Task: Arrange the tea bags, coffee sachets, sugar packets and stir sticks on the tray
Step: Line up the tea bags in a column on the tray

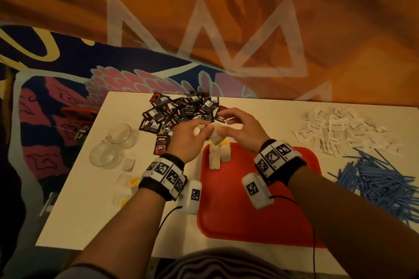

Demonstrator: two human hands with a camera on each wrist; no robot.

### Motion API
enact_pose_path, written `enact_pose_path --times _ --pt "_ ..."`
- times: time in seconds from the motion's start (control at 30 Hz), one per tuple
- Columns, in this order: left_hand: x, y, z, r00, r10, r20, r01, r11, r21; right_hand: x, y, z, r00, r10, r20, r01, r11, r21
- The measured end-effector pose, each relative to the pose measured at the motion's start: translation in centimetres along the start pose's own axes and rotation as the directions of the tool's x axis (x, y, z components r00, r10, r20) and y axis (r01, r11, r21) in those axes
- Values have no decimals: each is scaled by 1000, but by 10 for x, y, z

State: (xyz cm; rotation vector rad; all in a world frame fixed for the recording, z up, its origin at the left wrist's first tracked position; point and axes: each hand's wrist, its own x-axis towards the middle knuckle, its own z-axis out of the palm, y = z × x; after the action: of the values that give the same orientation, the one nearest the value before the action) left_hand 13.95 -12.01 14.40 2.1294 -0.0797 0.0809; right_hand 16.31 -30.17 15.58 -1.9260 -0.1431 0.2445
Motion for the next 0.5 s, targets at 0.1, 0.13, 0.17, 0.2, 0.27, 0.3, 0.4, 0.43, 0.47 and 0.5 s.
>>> enact_pose_path --times 0.1,0.13,0.17,0.2,0.27,0.3,0.4,0.43,0.47,0.5 --pt "3 3 0 997 -78 4 77 988 -136 -1 2 3 997 11 83 -3 995 -101" --pt "3 4 1 993 -119 -17 114 973 -199 -1 4 3 998 25 59 -19 994 -107" --pt "3 5 1 987 -155 -31 142 957 -253 -2 6 5 998 41 39 -37 993 -108" --pt "3 6 2 984 -179 -28 163 943 -289 -3 9 6 998 57 29 -54 994 -99" --pt "1 5 4 983 -184 18 180 932 -316 -4 15 8 996 88 13 -87 994 -66" --pt "0 5 5 984 -173 38 177 935 -309 -4 17 9 995 100 9 -99 994 -49" --pt "-1 -1 9 984 -178 15 175 939 -295 -6 25 13 990 133 41 -131 990 -49" --pt "0 -5 11 980 -199 2 191 935 -300 -6 29 15 988 148 51 -146 988 -55" --pt "0 -8 13 975 -224 0 213 928 -306 -7 32 16 984 168 52 -165 985 -56" --pt "0 -12 15 969 -247 -1 235 925 -299 -7 35 16 981 189 47 -187 981 -52"
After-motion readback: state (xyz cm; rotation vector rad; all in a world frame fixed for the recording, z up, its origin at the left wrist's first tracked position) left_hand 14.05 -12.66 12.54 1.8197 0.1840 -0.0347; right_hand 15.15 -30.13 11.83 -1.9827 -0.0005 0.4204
